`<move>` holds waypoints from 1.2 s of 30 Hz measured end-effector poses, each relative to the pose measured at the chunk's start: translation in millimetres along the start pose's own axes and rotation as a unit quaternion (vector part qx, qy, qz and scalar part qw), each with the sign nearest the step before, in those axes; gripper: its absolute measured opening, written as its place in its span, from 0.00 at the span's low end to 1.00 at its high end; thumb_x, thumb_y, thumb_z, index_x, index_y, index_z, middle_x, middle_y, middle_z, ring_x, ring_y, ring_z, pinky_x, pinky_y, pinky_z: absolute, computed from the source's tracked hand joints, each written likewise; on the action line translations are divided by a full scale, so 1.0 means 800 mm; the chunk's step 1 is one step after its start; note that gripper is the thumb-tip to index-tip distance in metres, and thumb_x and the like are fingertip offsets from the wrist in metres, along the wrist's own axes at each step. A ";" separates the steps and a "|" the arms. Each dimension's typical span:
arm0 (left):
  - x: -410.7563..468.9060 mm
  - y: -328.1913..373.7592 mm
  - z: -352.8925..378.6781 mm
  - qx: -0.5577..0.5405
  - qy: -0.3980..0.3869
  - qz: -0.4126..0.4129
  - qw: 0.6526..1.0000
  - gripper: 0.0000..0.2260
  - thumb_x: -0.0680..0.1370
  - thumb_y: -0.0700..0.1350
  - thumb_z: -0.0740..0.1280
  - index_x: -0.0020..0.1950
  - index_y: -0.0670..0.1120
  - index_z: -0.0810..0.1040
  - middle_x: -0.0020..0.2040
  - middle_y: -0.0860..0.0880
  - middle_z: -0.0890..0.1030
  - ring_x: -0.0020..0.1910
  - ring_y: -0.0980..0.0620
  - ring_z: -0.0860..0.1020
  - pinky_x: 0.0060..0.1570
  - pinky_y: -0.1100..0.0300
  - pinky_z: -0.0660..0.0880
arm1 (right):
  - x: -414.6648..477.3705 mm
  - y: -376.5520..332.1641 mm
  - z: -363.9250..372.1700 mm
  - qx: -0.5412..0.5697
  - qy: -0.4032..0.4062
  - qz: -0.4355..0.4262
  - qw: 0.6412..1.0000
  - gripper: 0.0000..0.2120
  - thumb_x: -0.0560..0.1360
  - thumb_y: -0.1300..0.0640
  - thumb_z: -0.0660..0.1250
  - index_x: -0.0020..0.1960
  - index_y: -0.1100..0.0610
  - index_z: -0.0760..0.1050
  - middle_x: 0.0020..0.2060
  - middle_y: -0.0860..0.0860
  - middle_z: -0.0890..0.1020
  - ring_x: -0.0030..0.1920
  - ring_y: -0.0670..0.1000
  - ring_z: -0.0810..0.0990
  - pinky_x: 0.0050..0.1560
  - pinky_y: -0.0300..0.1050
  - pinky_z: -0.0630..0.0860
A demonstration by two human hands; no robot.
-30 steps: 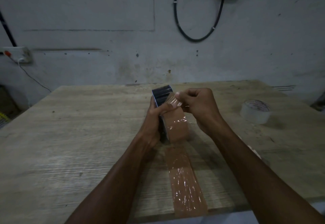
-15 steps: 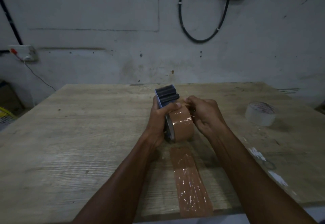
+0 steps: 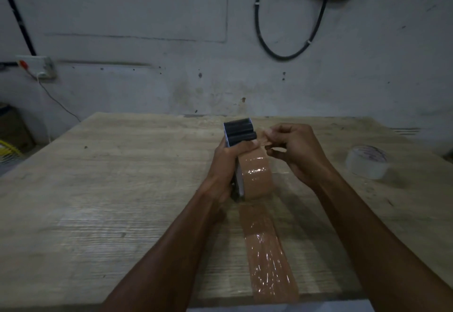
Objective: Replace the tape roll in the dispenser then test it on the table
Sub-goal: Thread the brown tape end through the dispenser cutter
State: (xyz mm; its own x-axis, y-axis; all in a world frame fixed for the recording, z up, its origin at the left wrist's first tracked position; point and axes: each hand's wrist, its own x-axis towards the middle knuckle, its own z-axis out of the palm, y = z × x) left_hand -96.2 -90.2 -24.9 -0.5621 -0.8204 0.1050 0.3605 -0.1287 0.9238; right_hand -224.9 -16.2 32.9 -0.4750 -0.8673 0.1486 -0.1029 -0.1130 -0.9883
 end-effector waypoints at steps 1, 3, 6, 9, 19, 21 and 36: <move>0.001 0.000 -0.001 0.004 -0.001 -0.006 1.000 0.27 0.69 0.46 0.74 0.66 0.43 0.74 0.44 0.45 0.83 0.41 0.45 0.82 0.43 0.50 0.79 | 0.001 -0.003 0.001 -0.010 -0.003 -0.001 1.000 0.09 0.79 0.63 0.64 0.43 0.63 0.80 0.40 0.58 0.82 0.43 0.55 0.79 0.42 0.46 0.79; 0.002 0.000 -0.001 0.010 0.001 -0.012 1.000 0.27 0.69 0.47 0.75 0.66 0.41 0.76 0.44 0.45 0.83 0.40 0.47 0.82 0.43 0.51 0.78 | 0.003 -0.008 0.001 -0.025 -0.010 -0.002 1.000 0.10 0.80 0.62 0.62 0.43 0.64 0.80 0.41 0.60 0.81 0.42 0.55 0.79 0.43 0.48 0.79; 0.003 -0.001 0.000 0.018 0.007 -0.008 1.000 0.26 0.69 0.47 0.75 0.65 0.43 0.77 0.44 0.46 0.84 0.38 0.50 0.83 0.41 0.53 0.78 | 0.005 -0.012 -0.001 -0.085 -0.019 -0.031 0.996 0.09 0.78 0.60 0.66 0.43 0.63 0.81 0.40 0.59 0.83 0.40 0.54 0.80 0.43 0.47 0.81; 0.003 -0.003 -0.001 0.022 0.011 -0.003 1.000 0.21 0.74 0.44 0.73 0.66 0.43 0.77 0.45 0.46 0.84 0.38 0.51 0.83 0.40 0.54 0.78 | 0.006 -0.014 -0.003 -0.155 -0.027 -0.061 0.986 0.06 0.75 0.60 0.71 0.43 0.62 0.82 0.39 0.57 0.84 0.38 0.50 0.82 0.40 0.42 0.80; 0.001 -0.001 0.001 0.028 0.012 0.013 0.999 0.26 0.69 0.47 0.75 0.66 0.48 0.75 0.47 0.47 0.83 0.42 0.50 0.83 0.44 0.52 0.80 | 0.006 -0.012 -0.008 -0.245 -0.009 -0.113 0.963 0.04 0.76 0.60 0.70 0.43 0.59 0.81 0.37 0.52 0.84 0.38 0.49 0.84 0.41 0.43 0.82; 0.001 -0.001 0.000 0.028 0.014 0.011 0.999 0.28 0.68 0.48 0.75 0.67 0.48 0.74 0.48 0.46 0.83 0.42 0.49 0.83 0.45 0.50 0.81 | 0.004 -0.009 -0.008 -0.255 0.005 -0.133 0.958 0.03 0.76 0.59 0.70 0.44 0.58 0.81 0.37 0.52 0.84 0.38 0.48 0.84 0.42 0.43 0.83; 0.003 -0.001 -0.002 0.027 0.007 0.011 1.000 0.30 0.68 0.47 0.74 0.69 0.47 0.72 0.50 0.46 0.82 0.42 0.51 0.83 0.43 0.53 0.80 | 0.000 -0.004 0.000 -0.333 0.045 -0.307 0.890 0.02 0.76 0.60 0.70 0.47 0.56 0.82 0.40 0.49 0.84 0.39 0.41 0.80 0.42 0.35 0.79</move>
State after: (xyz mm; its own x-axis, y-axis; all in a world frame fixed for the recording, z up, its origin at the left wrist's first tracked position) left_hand -96.4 -92.7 -26.1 -0.5432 -0.8309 0.1211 0.3321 -0.0801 0.9398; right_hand -224.3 -15.6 35.9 -0.2151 -0.6950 0.6860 -0.8487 -0.2145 -0.4835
